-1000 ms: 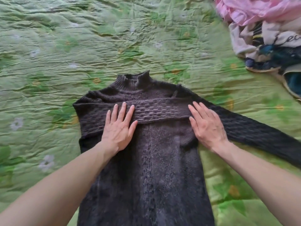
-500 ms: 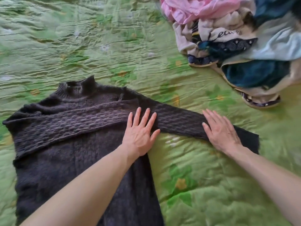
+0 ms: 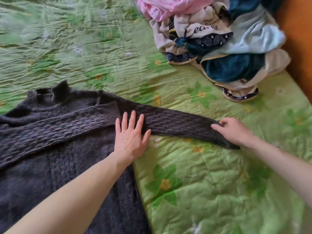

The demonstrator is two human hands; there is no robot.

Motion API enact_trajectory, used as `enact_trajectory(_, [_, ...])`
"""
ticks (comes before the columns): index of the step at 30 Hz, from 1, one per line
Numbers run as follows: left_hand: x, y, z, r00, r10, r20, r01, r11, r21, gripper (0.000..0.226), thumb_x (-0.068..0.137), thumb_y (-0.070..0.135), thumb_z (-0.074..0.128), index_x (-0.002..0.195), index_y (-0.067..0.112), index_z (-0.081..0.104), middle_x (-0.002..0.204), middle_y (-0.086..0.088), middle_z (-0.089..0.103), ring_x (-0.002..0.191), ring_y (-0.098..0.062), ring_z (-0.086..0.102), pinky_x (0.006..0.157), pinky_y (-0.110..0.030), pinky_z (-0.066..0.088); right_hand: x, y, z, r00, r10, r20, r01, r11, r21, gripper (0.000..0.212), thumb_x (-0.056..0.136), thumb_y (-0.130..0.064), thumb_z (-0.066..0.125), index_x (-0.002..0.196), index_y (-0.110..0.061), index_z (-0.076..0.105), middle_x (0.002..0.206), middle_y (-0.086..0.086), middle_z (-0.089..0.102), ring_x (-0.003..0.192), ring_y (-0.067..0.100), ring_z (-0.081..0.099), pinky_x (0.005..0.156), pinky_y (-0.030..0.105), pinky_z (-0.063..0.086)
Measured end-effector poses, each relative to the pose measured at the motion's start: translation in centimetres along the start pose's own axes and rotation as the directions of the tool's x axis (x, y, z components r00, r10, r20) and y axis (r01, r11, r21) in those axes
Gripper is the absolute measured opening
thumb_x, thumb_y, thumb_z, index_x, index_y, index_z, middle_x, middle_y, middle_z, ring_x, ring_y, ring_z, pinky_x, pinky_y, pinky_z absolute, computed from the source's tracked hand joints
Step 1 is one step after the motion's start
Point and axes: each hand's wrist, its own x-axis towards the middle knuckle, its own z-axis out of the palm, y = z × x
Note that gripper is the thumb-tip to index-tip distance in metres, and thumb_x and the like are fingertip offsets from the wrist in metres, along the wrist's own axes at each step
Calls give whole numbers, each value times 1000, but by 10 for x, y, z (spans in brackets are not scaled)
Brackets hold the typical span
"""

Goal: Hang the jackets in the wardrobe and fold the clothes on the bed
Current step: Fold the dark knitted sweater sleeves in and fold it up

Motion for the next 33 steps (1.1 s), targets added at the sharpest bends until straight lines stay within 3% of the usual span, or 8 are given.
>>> enact_trajectory(4, [-10, 15, -19, 985, -84, -150, -22, 803, -596, 60, 99, 59, 39, 133, 22, 71, 150, -3, 58, 149, -23, 42, 125, -41, 30, -15, -61, 1, 974, -25, 225, -73, 906, 416, 43, 96, -42, 70, 95, 1, 75, 90, 9, 76, 78, 21, 65, 71, 33, 43])
enact_trajectory(10, [-14, 33, -75, 946, -63, 319, 319, 2, -948, 61, 85, 77, 59, 111, 24, 73, 112, -3, 79, 106, -16, 74, 101, -37, 56, -47, -173, 39, 958, -166, 233, -48, 710, 703, 19, 100, -25, 66, 94, -10, 76, 80, 2, 74, 68, 12, 64, 62, 25, 50])
enact_trajectory(13, [-20, 11, -87, 966, -107, 234, 252, 201, -947, 71, 80, 60, 76, 134, 17, 66, 123, 4, 73, 110, -5, 68, 103, -25, 53, -57, -213, 62, 939, -196, 283, -100, 631, 770, 28, 105, -26, 56, 87, -13, 73, 71, 0, 69, 64, 13, 57, 67, 29, 52])
enact_trajectory(16, [-29, -35, -96, 971, -234, 51, 139, 380, -914, 22, 96, 30, 66, 91, 9, 74, 85, 3, 74, 73, -2, 62, 77, -36, 57, -64, -242, 75, 947, -220, 234, -61, 591, 804, 29, 109, -22, 45, 105, -12, 72, 70, 2, 71, 54, 11, 54, 62, 31, 54])
enact_trajectory(19, [-37, -79, -118, 949, -312, 53, 140, 263, -954, 32, 107, 22, 58, 88, 0, 72, 82, -1, 72, 73, -2, 65, 71, -35, 60, -63, -253, 90, 925, -311, -220, 381, 762, 524, 18, 105, -17, 52, 119, -16, 62, 90, 3, 66, 77, 18, 63, 77, 44, 57])
enact_trajectory(22, [-52, -117, -146, 936, -351, -25, 48, 197, -979, 44, 109, 30, 52, 87, -3, 69, 85, -8, 74, 77, -9, 71, 66, -29, 60, -53, -262, 106, 806, -505, -308, 552, 829, 87, 38, 105, -22, 51, 142, -13, 49, 133, 12, 56, 124, 29, 51, 110, 45, 39])
enact_trajectory(26, [-80, -173, -174, 841, -469, -270, -7, 490, -872, 55, 111, 40, 40, 62, 16, 32, 53, 3, 33, 44, -5, 27, 44, -23, 22, -45, -281, 125, 857, -380, -348, 421, 906, 48, 57, 109, -35, 42, 158, -9, 30, 160, 18, 31, 149, 31, 28, 125, 44, 20])
enact_trajectory(33, [-111, -287, -160, 549, -799, -244, 146, 379, -914, 49, 110, 44, 44, 71, 16, 48, 64, 2, 46, 55, -6, 42, 56, -31, 35, -62, -301, 165, 951, -142, -276, 217, 940, 263, 60, 111, -28, 35, 162, -2, 16, 167, 22, 18, 156, 33, 17, 125, 37, 12])
